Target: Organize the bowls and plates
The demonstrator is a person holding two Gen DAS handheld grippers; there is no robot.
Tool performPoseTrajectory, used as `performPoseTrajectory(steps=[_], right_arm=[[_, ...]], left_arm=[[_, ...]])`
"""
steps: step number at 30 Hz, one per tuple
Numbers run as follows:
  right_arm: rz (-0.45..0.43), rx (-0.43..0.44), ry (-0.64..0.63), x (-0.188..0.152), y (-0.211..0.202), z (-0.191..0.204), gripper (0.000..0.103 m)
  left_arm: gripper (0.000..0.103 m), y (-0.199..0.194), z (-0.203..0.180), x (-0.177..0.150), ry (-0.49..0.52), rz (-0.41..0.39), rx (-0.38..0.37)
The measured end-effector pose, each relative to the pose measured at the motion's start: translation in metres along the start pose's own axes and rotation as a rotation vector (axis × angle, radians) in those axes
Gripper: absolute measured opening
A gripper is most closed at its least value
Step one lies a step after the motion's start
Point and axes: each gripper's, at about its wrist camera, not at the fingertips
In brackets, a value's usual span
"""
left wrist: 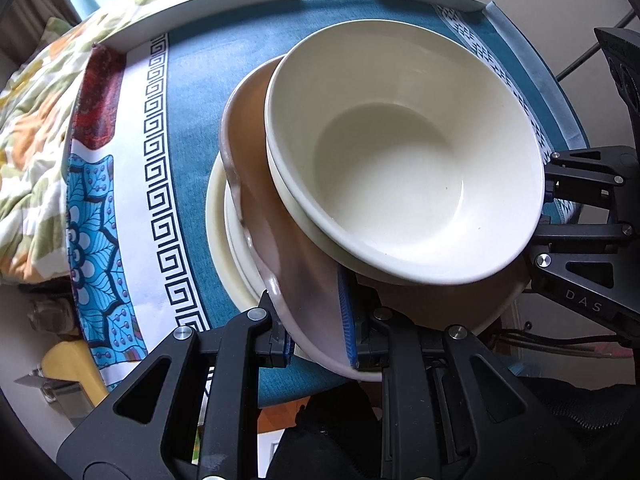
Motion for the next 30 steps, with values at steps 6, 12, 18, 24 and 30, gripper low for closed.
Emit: performPoseTrajectory(steps=[6,12,18,24,30], right_arm=[[0.004,0.000,0.008,0.001,0.000,0.000,0.017],[0.031,-0.004,0.031,0.003,0.002,-0.001,0.017],[0.084,0.003,0.074,0.007,0.005,-0.001,0.024],[0.109,0.013,0.060,0.007,0.002,0.007,0.038],[0.106,-0.006,0.067,0.007,-0.008,0.006,0.047]], left_arm=[[0.016,0.000,0.002,0.001,-0.015,-0.001,-0.002],[0.016,0.000,0.000,0.006,-0.004,0.029,0.028],[0.031,0.002,-0.001,0.011,-0.009,0.078,-0.017],[0.044,0.000,-0.009,0.013,0.000,0.096,-0.022],[0.065,-0.012,-0.014,0.013,0.028,0.085,0.032]])
Point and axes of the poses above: each gripper's, at about its wrist camera, not at the fingertips, and y roughly the way its jaws point, z to its left, x to its top, and after that the axes turned 6 degrees about -x, right-handed
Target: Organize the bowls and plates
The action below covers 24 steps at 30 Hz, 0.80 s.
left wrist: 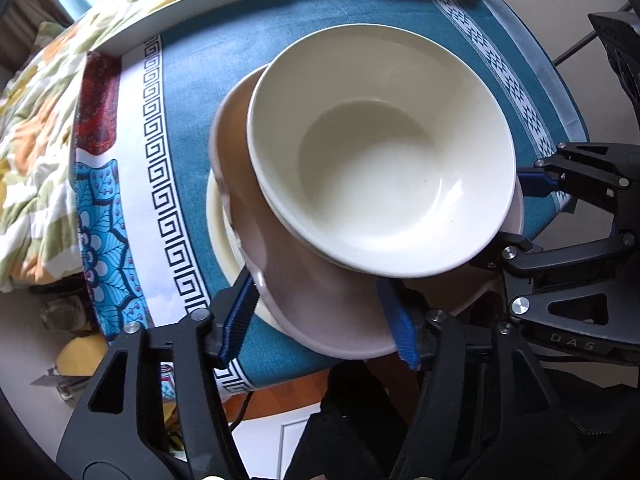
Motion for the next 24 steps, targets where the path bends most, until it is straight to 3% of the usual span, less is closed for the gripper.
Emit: performPoseTrajectory(steps=[2,5,14,20,21,23,24], right_arm=[[-0.005,-0.019,0.016,-0.001,-0.005,-0.003,0.057],[-0.012,-0.015,0.049,-0.004,-0.011,-0.008,0.066],[-0.134,-0.011,0.119,-0.028,-0.059,-0.013,0.066],[-0.363,-0.046,0.132,-0.064,-0.148,-0.012,0.067],[-0.407,-0.050,0.141,-0.072,-0.165,-0.013,0.070],[-0.497,-0.076,0.161,-0.087,-0.198,-0.017,0.093],[-0.540,-0.090,0.170,-0.097,-0.212,-0.019,0.095]], left_arm=[[0.076,-0.005,0.003,-0.003,-0.010,-0.009,-0.013],[0.077,-0.011,0.005,-0.006,-0.021,-0.013,-0.012],[0.077,-0.060,-0.006,-0.036,-0.080,-0.128,0.032],[0.077,-0.145,-0.051,-0.068,-0.126,-0.384,0.094],[0.077,-0.162,-0.059,-0.075,-0.132,-0.442,0.104],[0.084,-0.193,-0.076,-0.089,-0.137,-0.561,0.134],[0.089,-0.207,-0.084,-0.096,-0.137,-0.619,0.155]])
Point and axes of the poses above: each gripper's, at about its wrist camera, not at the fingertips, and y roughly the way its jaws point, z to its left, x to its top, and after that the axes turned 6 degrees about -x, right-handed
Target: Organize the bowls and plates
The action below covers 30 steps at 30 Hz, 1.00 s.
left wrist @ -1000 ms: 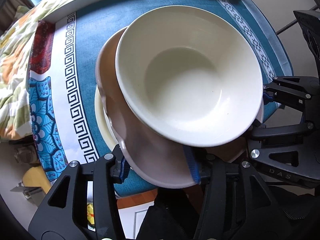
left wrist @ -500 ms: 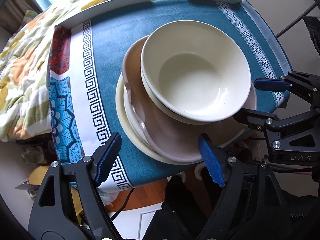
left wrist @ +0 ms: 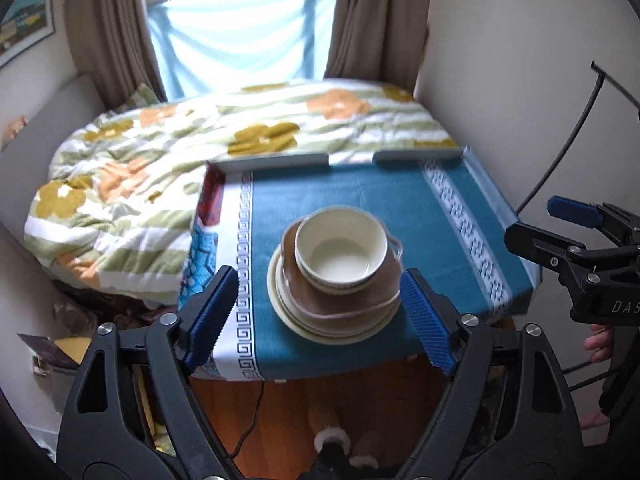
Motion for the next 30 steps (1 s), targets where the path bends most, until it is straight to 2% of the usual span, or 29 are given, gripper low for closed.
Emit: performPoseTrajectory(steps=[1,2,4,6,10,15,22,30], right_arm=[[-0.042,-0.015,0.011,0.000,-0.017,-0.003,0.097],[-0.078,-0.034,0.023,-0.001,-0.032,-0.006,0.100],[-0.144,-0.073,0.042,-0.004,-0.059,-0.011,0.102],[-0.227,-0.113,0.046,-0.009,-0.084,-0.013,0.102],[-0.316,-0.175,0.042,-0.019,-0.112,-0.011,0.102],[-0.357,-0.176,0.062,-0.034,-0.126,-0.014,0.102],[-0.404,-0.180,0.066,-0.040,-0.139,-0.014,0.102],[-0.416,-0.185,0.075,-0.042,-0.143,-0.015,0.102]], left_arm=[[0.100,-0.017,-0.005,0.001,0.002,-0.059,0.024],[0.103,-0.034,-0.011,0.001,0.008,-0.124,0.051],[0.103,-0.063,-0.021,0.000,0.033,-0.236,0.084],[0.103,-0.082,-0.031,-0.002,0.060,-0.293,0.111],[0.103,-0.105,-0.041,-0.005,0.054,-0.347,0.135],[0.103,-0.124,-0.045,-0.014,0.027,-0.405,0.124],[0.103,-0.133,-0.055,-0.021,0.026,-0.418,0.131],[0.103,-0.135,-0.056,-0.021,0.020,-0.427,0.131]])
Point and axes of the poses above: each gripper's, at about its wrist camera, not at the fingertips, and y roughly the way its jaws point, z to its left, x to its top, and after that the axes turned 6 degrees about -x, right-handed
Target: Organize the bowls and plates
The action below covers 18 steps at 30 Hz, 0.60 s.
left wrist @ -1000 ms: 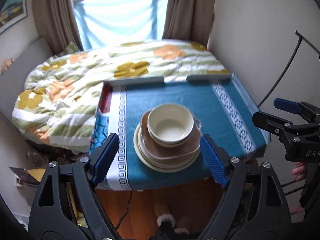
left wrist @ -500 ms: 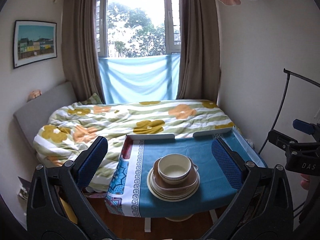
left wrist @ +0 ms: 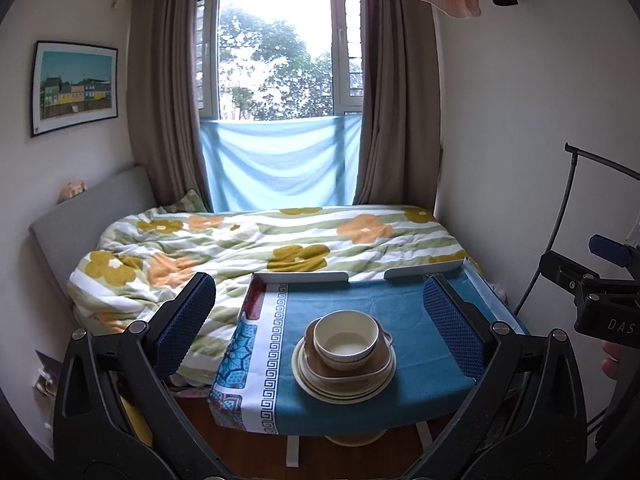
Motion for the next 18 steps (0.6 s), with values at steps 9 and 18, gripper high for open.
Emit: performPoseTrajectory(steps=[9,18], right_arm=[[-0.004,-0.004,-0.004,0.0004,0.0007,0.0022,0.102],[-0.009,-0.011,-0.009,0.0016,0.0030,0.0000,0.102]], left_arm=[[0.103,0.0015,-0.0011,0.0000,0.001,-0.003,0.011],[0.103,0.0031,0.0011,0.0016,0.000,-0.006,0.017]])
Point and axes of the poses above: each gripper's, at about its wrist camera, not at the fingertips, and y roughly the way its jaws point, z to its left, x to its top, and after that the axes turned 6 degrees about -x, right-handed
